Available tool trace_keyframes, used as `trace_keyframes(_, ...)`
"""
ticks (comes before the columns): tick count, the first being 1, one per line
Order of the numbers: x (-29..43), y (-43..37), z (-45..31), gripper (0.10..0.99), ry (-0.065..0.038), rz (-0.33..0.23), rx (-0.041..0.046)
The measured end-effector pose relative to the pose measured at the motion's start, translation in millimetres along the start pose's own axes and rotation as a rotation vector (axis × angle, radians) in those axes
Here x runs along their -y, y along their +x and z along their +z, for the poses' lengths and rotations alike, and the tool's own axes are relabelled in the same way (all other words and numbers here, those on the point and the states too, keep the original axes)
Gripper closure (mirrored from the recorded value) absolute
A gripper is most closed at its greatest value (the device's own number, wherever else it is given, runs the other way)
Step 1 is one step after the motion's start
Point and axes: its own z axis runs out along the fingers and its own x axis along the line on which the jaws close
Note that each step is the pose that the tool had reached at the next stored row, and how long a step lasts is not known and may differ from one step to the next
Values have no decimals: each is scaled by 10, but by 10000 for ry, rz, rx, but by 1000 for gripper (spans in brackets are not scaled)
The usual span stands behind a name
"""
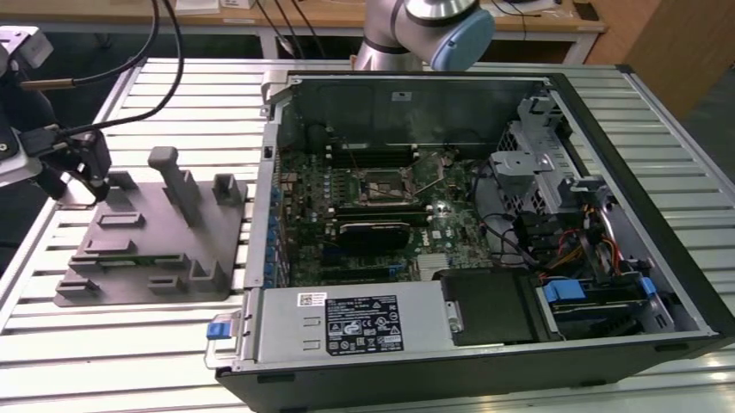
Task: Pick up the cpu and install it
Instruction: 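Pick up the cpu and move it towards the insertion slot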
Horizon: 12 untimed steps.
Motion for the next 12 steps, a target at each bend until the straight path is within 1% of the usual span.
trace_keyframes(7,-11,-3,-141,545,1,0,6)
trace_keyframes(9,-16,-5,-212,545,-1,-1,11)
trace_keyframes(12,-21,-6,-279,545,1,-1,13)
